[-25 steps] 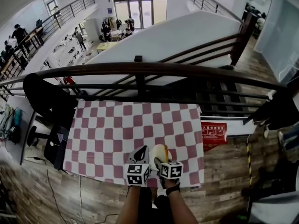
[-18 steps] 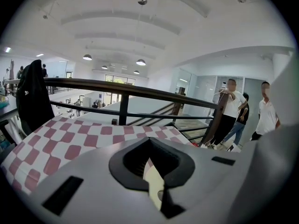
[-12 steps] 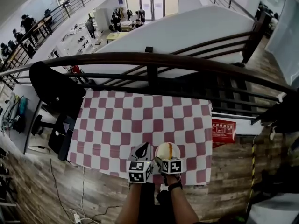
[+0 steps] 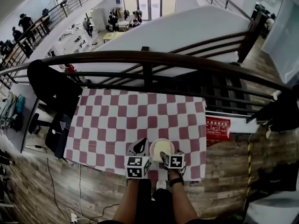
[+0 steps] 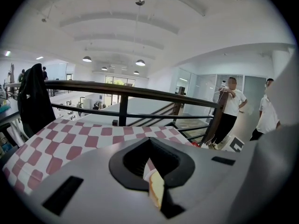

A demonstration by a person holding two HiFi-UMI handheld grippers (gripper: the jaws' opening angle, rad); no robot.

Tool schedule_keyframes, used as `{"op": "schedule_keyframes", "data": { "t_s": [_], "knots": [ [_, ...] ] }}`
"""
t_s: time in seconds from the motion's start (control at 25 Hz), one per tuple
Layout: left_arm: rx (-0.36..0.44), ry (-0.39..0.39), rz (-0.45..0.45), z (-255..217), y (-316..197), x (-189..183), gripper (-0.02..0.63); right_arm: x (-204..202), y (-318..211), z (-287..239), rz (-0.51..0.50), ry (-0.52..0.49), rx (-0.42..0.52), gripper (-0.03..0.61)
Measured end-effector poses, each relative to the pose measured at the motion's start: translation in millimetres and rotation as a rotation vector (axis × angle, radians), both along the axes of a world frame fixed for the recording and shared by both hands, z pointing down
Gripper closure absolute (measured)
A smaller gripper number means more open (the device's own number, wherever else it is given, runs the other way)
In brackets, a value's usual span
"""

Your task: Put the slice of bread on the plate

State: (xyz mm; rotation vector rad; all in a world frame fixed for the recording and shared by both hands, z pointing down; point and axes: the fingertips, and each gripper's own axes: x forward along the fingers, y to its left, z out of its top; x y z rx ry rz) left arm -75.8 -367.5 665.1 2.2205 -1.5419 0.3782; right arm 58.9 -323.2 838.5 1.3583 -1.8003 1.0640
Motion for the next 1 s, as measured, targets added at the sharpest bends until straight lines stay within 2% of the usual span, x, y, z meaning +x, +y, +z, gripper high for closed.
{"op": "schedule_keyframes", "data": {
  "t_s": [0.08,0.2,0.4,0.52,0.56,0.64,0.76,0.84,1.0],
  "knots": [
    [0.014,0.005,-0.003,-6,-2,3,0.598,11,-6,-10,0.037,-0.046,0.033,0.153],
    [0.047,0.018,-0.005,-21,-10,10,0.598,18,-26,-43,0.039,-0.092,0.148,0.154],
    [0.137,0.027,0.014,-61,-19,32,0.598,7,-58,-127,-0.052,-0.171,0.328,0.156],
    [0.197,0.036,0.017,-87,-23,40,0.598,2,-73,-190,-0.111,-0.167,0.465,0.169],
    [0.219,0.04,0.017,-97,-23,42,0.598,3,-76,-213,-0.126,-0.158,0.518,0.193],
    [0.271,0.047,0.02,-121,-23,46,0.598,4,-77,-257,-0.161,-0.133,0.633,0.284],
    [0.357,0.038,0.034,-160,-21,51,0.598,3,-76,-319,-0.21,-0.087,0.801,0.321],
    [0.411,0.024,0.041,-184,-21,50,0.598,3,-73,-356,-0.204,-0.081,0.912,0.425],
    [0.463,0.037,0.007,-213,-14,40,0.598,2,-52,-408,-0.197,-0.113,1.065,0.554]
  ]
}}
